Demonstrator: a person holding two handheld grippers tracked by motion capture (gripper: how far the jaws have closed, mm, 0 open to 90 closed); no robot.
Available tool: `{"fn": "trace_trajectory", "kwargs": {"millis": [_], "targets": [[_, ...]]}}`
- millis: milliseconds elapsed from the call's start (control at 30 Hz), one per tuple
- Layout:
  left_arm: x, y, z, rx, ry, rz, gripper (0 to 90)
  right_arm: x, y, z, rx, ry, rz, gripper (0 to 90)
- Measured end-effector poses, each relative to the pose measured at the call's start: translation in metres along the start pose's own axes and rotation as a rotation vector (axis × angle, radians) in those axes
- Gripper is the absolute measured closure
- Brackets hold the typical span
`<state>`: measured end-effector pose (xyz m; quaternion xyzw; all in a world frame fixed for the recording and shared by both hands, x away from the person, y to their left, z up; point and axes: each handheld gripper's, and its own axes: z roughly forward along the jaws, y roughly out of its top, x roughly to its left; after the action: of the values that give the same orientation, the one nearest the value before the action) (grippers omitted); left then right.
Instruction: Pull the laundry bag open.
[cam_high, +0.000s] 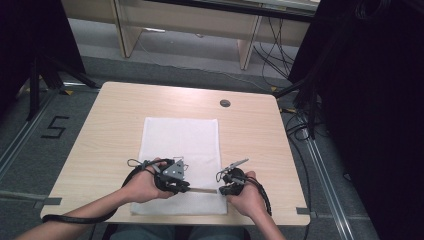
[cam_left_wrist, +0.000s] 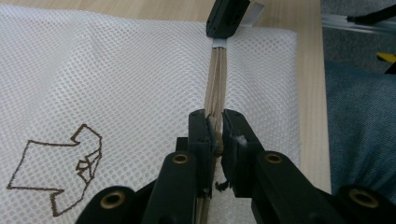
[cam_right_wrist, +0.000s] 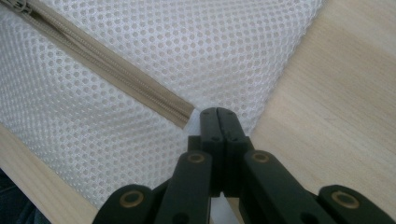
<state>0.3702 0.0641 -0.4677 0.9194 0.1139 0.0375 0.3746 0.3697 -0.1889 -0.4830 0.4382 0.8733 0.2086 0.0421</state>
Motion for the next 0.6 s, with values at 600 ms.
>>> {"fn": "trace_trajectory", "kwargs": {"millis": [600], "targets": [[0.001,-0.01,-0.011,-0.007,0.016,-0.021,82.0,0.001,0.001,0.001,-0.004,-0.016,-0.035,90.0]]}}
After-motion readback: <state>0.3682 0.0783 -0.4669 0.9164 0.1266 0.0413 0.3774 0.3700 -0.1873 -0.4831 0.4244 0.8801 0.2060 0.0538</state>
